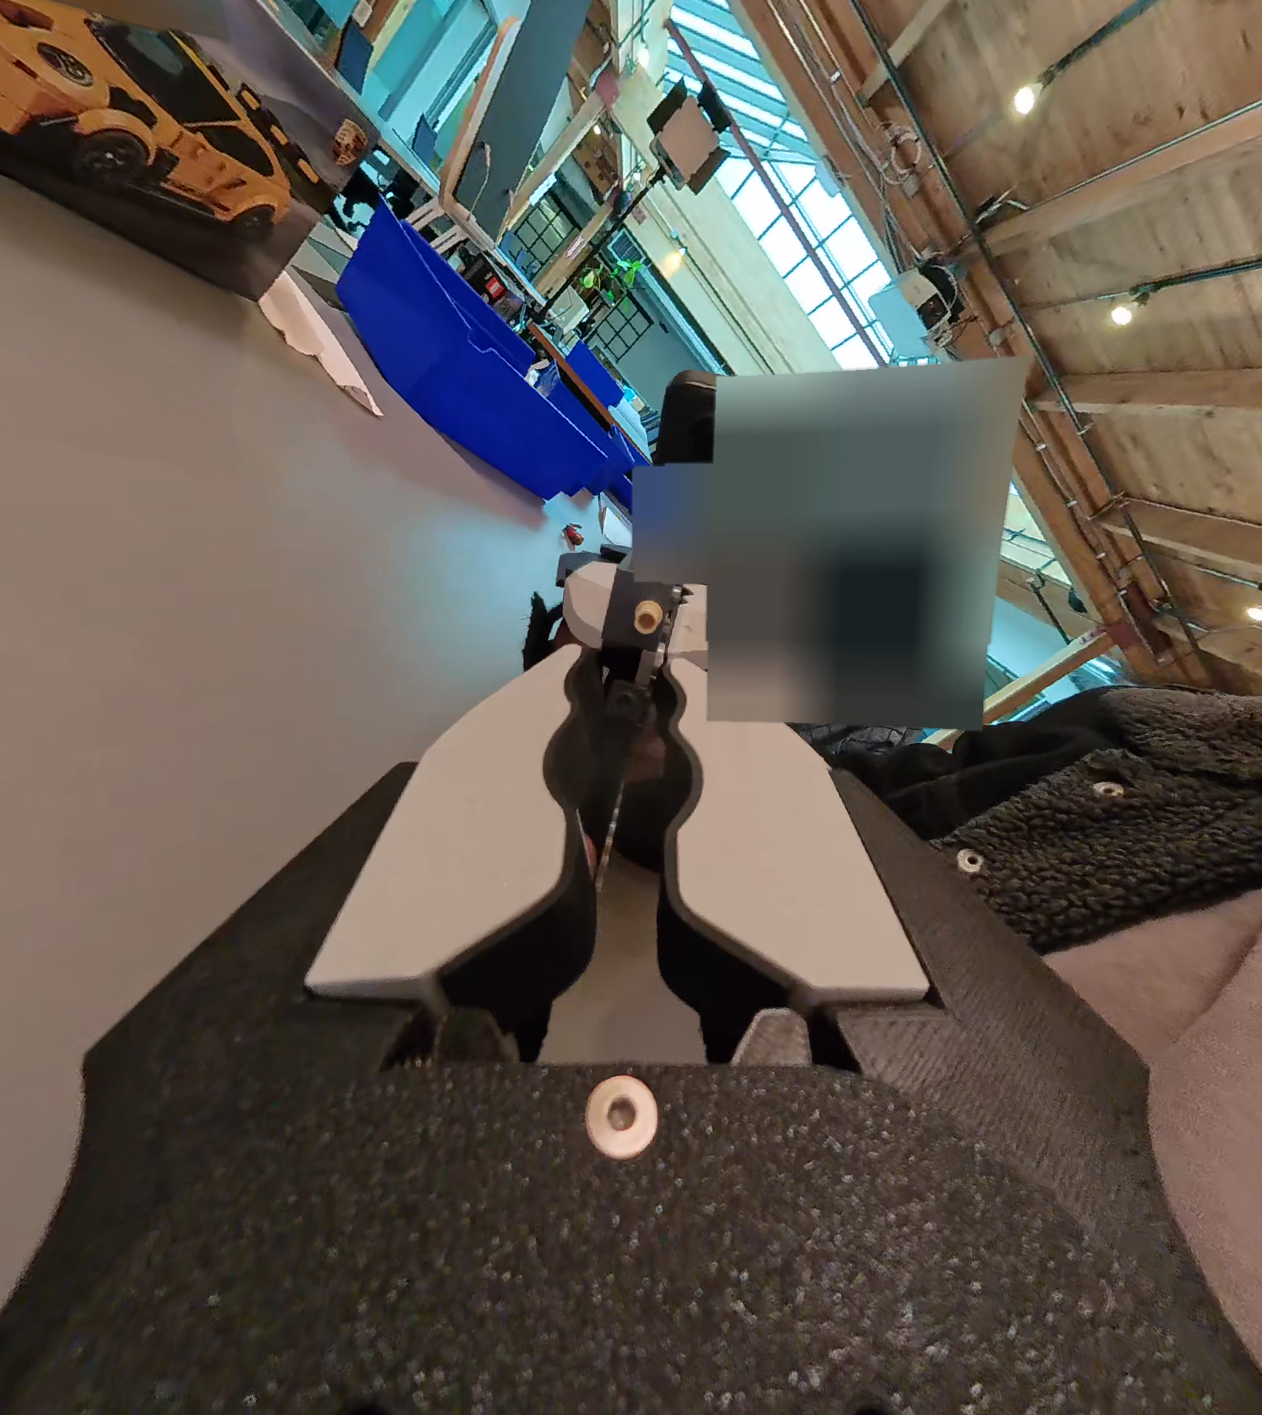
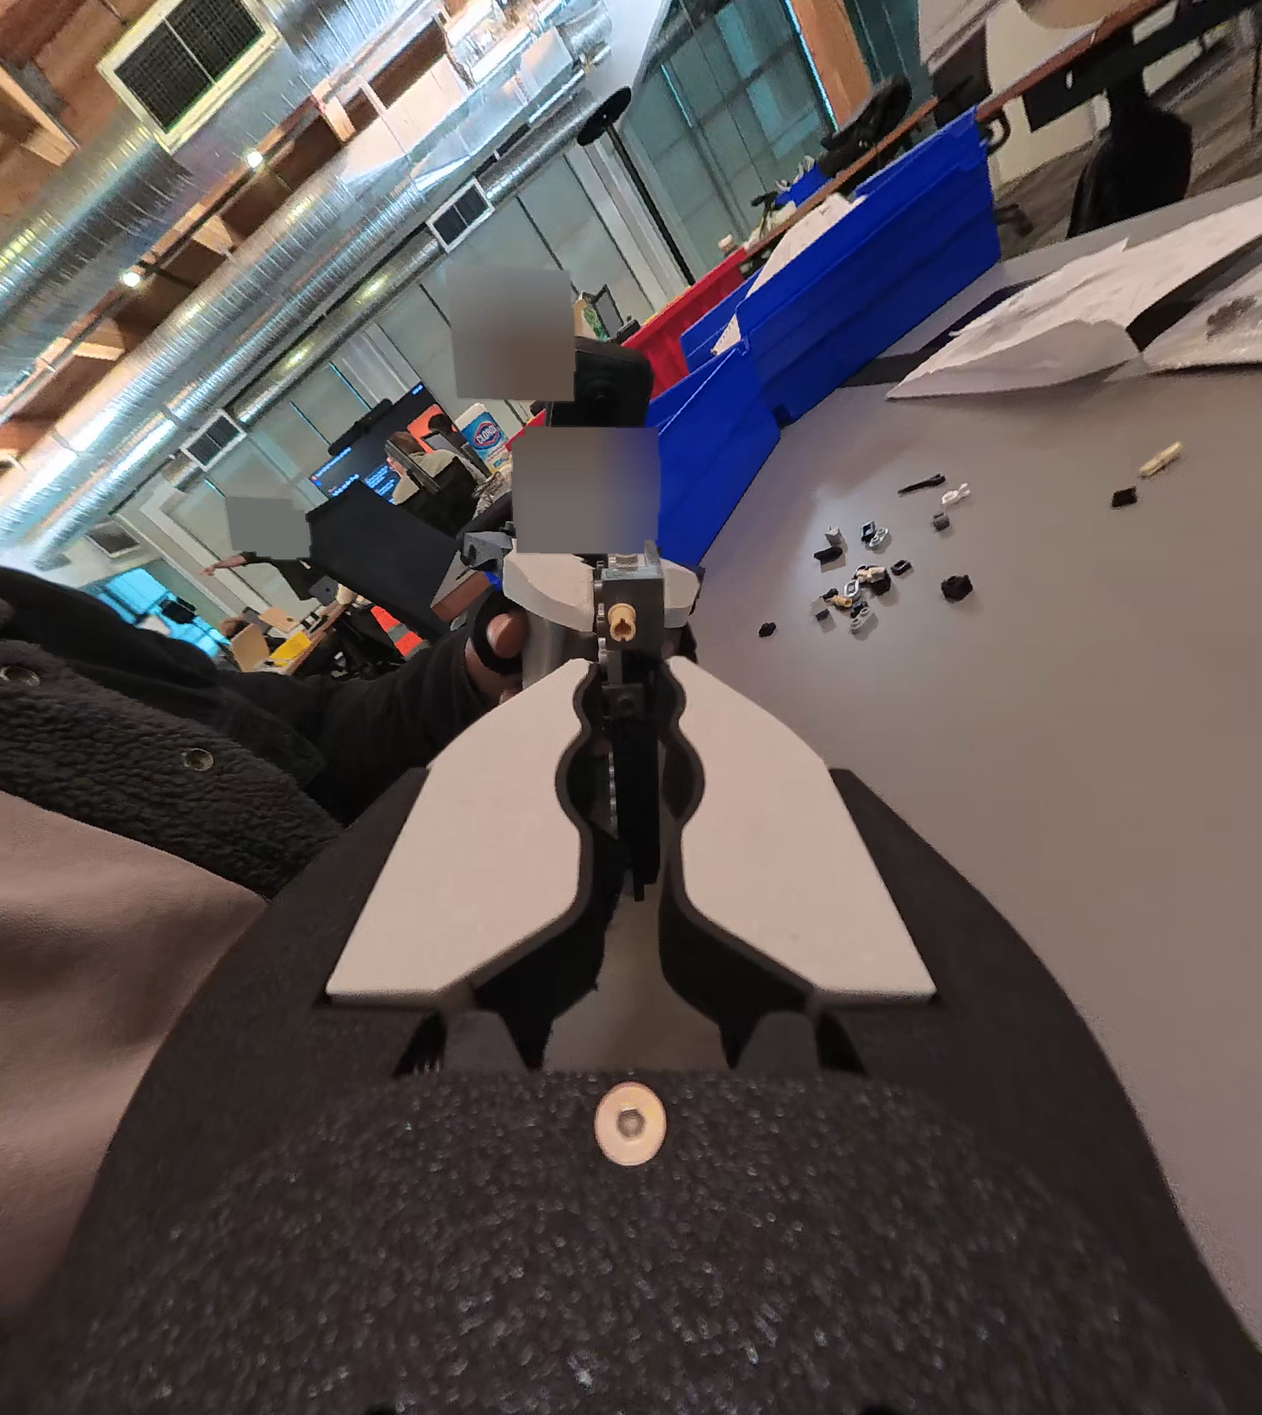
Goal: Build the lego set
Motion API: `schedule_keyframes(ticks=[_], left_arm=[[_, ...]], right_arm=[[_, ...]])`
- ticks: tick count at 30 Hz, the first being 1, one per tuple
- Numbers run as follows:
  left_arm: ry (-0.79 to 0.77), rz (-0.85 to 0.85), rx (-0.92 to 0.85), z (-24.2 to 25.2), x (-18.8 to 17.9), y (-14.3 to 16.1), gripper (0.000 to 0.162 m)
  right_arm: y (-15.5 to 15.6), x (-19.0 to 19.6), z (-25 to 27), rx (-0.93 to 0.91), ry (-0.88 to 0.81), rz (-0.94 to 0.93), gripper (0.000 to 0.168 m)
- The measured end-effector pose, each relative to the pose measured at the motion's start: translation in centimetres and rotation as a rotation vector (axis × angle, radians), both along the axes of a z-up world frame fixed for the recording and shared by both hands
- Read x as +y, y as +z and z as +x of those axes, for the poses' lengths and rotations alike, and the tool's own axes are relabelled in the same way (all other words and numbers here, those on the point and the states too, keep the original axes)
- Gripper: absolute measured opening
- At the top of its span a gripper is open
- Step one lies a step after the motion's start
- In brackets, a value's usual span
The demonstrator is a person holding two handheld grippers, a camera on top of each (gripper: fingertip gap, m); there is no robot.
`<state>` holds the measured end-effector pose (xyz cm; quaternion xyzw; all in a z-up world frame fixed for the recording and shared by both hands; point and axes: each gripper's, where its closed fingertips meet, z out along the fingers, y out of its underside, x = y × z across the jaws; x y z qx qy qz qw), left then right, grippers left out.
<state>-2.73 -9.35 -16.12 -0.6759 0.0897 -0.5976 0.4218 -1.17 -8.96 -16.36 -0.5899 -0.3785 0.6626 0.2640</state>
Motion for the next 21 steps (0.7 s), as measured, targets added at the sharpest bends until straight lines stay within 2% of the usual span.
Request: schedule_keyframes(ticks=[2, 3, 4, 5, 7, 9, 10, 11, 13, 16, 19, 21], left_arm=[[-0.017, 0.011, 0.002, 0.0, -0.1, -0.1, 0.017], [-0.024, 0.010, 0.001, 0.0, 0.0, -0.1, 0.029], [-0.035, 0.009, 0.010, 0.2, -0.1, -0.2, 0.029], [-0.051, 0.014, 0.032, 0.5, -0.3, -0.5, 0.015], [-0.030, 0.010, 0.069, 0.5, -0.2, -0.8, 0.015], [0.019, -0.039, 0.021, 0.3, 0.4, -0.6, 0.015], [0.054, -0.069, -0.029, 0.0, 0.8, -0.5, 0.015], [0.092, -0.104, -0.096, -0.5, 1.2, -0.3, 0.016], [0.195, -0.169, -0.212, -2.2, 2.1, -0.3, 0.015], [0.350, -0.223, -0.279, -4.0, 2.7, -0.8, 0.015], [0.448, -0.190, -0.274, -4.0, 2.3, 0.0, 0.016], [0.476, -0.152, -0.266, -3.7, 1.6, 1.0, 0.015]], right_arm=[[-0.2, -0.1, 0.0, -0.013, 0.023, -0.053, 0.012], [-0.3, -0.1, 0.0, -0.018, 0.030, -0.078, 0.012], [-0.4, -0.3, -0.1, -0.024, 0.044, -0.097, 0.012], [-0.5, -0.5, -0.2, -0.034, 0.062, -0.110, 0.012], [-0.6, -0.3, -0.2, -0.043, 0.052, -0.138, 0.012], [-0.4, 0.4, -0.4, -0.045, -0.001, -0.113, 0.013], [-0.2, 1.0, -0.3, -0.059, -0.050, -0.052, 0.018], [-0.3, 1.9, 0.0, -0.097, -0.122, 0.025, 0.033], [-0.7, 2.9, 0.6, -0.211, -0.249, 0.207, 0.048], [-0.6, 1.4, 0.0, -0.380, -0.361, 0.449, 0.070], [-1.7, -0.4, -2.0, -0.556, -0.412, 0.651, 0.083], [-2.6, -0.5, -3.1, -0.638, -0.428, 0.739, 0.084]])
